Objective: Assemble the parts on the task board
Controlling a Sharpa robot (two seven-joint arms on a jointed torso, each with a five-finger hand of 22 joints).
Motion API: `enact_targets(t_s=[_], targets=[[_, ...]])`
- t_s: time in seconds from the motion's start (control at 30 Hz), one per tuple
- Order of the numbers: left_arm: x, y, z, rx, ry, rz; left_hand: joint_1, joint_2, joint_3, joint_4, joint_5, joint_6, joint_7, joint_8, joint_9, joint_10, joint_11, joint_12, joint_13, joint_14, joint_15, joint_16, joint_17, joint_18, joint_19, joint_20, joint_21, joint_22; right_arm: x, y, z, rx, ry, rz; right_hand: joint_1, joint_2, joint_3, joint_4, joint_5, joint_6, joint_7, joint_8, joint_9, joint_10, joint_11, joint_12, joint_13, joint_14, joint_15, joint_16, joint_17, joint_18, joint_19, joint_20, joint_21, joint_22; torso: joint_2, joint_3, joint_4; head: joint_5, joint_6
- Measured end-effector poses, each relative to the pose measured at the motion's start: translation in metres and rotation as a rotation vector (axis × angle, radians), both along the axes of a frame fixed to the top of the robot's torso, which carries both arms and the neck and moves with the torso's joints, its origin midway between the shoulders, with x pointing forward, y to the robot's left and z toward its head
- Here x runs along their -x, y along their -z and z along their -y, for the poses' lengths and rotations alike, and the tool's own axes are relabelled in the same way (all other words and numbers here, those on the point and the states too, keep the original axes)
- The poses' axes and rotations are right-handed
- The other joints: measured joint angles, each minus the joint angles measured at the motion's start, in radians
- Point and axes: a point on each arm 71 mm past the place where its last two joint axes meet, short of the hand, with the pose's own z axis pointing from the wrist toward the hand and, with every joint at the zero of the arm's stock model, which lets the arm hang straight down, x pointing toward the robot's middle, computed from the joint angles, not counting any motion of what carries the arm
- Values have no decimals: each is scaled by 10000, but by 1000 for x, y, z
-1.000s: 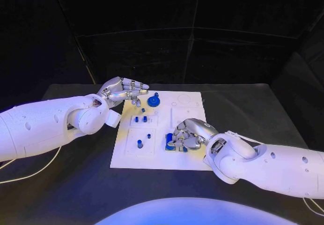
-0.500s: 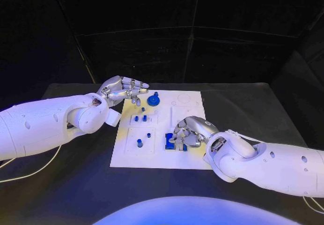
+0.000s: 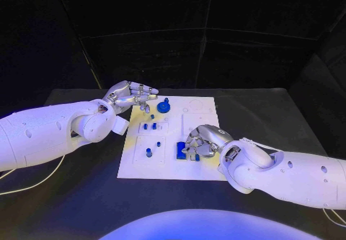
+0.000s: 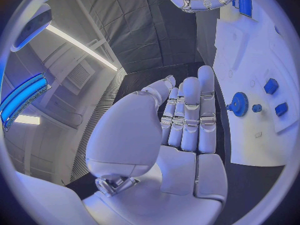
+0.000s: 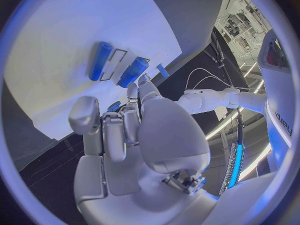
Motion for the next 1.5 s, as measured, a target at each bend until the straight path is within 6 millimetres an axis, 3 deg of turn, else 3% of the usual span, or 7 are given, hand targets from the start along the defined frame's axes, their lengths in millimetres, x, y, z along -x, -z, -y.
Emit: enact_targets(t_s=[0.1, 0.23, 0.3, 0.6, 0.97, 1.3, 1.5], targets=[[0, 0, 0, 1, 3, 0, 0, 0, 0, 0, 0, 0, 0, 0, 0, 0, 0, 0, 0, 0, 0, 0, 0, 0, 0, 0, 0, 0, 0, 0, 9, 84, 163, 0, 0, 0, 0, 0, 0, -23, 22, -11, -12, 0, 0, -70, 199, 0, 1, 0, -1, -1, 0, 0, 0, 0, -6, 0, 0, -7, 9], [0, 0, 0, 1, 1, 0, 0, 0, 0, 0, 0, 0, 0, 0, 0, 0, 0, 0, 0, 0, 0, 0, 0, 0, 0, 0, 0, 0, 2, -2, 25, 74, 465, 16, -357, 97, -160, 316, 0, -371, 292, -357, -171, 55, 55, -180, 202, 2, 10, 0, -1, -1, -1, 0, 0, -47, -18, -6, -5, -10, 35], [0, 0, 0, -1, -4, 1, 0, 0, 0, 0, 0, 0, 0, 0, 0, 0, 0, 0, 0, 0, 0, 0, 0, 0, 0, 0, 0, 0, 4, -4, 33, 11, 650, 38, -700, 67, -295, 524, 114, -447, 368, -470, -227, 56, 53, -278, 197, -5, 117, 0, -2, -1, -60, 60, 0, -94, -18, -7, -11, -20, 49], [0, 0, 0, -5, -6, 4, 0, 0, 0, 0, 0, 0, 0, 0, 0, 0, 0, 0, 0, 0, 0, 0, 0, 0, 0, 0, 0, 0, 6, -7, 58, 7, 1386, 10, -1193, -215, -694, 922, 621, -408, 408, -558, -284, -40, 148, -495, -234, -3, 147, 0, -2, 0, -182, 182, -118, -317, -12, -5, -24, -74, 111], [-1, 0, 2, 2, 30, 6, 0, 0, 0, 0, 0, 0, 0, 0, 0, 0, 0, 0, 0, 0, 0, 0, 1, -1, 0, 0, 0, 1, -3, 4, 47, 686, 1450, -408, -1426, -187, -1031, 1258, 870, -286, 354, -558, -266, -40, 148, -512, -184, -3, 147, -55, -3, -1, -182, 182, -165, -385, 17, 16, -3, -112, 92], [-1, 0, 3, -1, 30, 7, 0, 0, 0, 0, 0, 0, 0, 0, 0, 0, 0, 0, 0, 0, 0, 0, 1, 0, 0, 0, 0, 0, -7, 9, 39, 1056, 1392, -623, -1423, -189, -1136, 1205, 911, -169, 293, -558, -200, -40, 148, -512, -184, -3, 147, -55, -4, 0, -182, 182, -165, -384, 18, 12, 6, -106, 38], [-2, 0, 3, -1, 32, 6, 0, 0, 0, 0, 0, 0, 0, 0, 0, 0, 0, 0, 0, 0, 0, 0, 1, 1, 0, 0, 0, 1, -8, 11, 36, 1274, 1271, -728, -1045, -287, -1193, 1039, 911, -133, 258, -489, -137, -79, 109, -511, -174, -3, 147, -55, -5, 0, -182, 181, -203, -384, 12, 6, 6, -97, 14]])
